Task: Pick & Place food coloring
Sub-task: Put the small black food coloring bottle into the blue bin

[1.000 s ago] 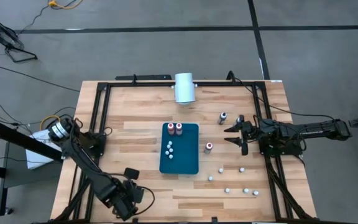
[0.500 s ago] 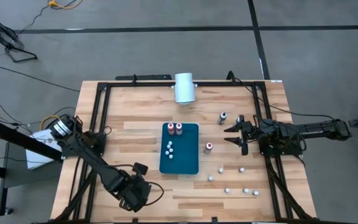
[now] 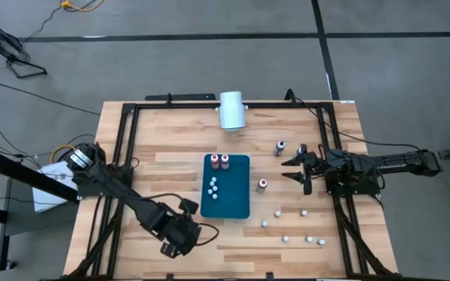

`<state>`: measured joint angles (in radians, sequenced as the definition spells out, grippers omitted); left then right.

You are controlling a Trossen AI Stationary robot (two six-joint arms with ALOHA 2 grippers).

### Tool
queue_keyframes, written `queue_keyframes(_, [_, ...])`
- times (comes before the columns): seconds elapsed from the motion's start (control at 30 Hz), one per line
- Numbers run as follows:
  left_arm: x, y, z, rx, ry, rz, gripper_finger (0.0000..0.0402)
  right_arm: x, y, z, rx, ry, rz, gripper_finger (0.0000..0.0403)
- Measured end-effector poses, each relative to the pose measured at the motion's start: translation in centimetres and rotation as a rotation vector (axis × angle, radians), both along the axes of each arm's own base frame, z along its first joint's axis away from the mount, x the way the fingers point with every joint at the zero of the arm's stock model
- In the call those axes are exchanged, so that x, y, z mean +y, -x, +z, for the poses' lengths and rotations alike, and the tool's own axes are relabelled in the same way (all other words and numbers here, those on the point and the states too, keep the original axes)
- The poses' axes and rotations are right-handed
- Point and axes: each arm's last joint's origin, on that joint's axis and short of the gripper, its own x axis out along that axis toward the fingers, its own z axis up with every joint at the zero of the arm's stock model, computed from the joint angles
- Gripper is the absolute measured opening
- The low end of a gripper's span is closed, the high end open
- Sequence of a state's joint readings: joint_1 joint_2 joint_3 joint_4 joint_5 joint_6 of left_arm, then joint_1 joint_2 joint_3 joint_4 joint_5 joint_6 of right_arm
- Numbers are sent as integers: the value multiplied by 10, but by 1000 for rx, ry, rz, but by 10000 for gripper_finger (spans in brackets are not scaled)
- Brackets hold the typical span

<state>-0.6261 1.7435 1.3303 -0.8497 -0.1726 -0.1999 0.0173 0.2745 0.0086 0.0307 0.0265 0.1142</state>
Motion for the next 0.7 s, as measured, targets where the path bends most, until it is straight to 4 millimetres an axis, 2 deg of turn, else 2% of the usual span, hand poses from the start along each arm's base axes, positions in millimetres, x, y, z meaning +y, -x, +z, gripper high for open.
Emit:
queue_keyframes(0.43, [28,-23,33,-12,-31,-28,55,0,0,0,0,0,0,184])
queue_keyframes(0.7, [54,-38,43,-19,-62,-27,55,0,0,0,0,0,0,184])
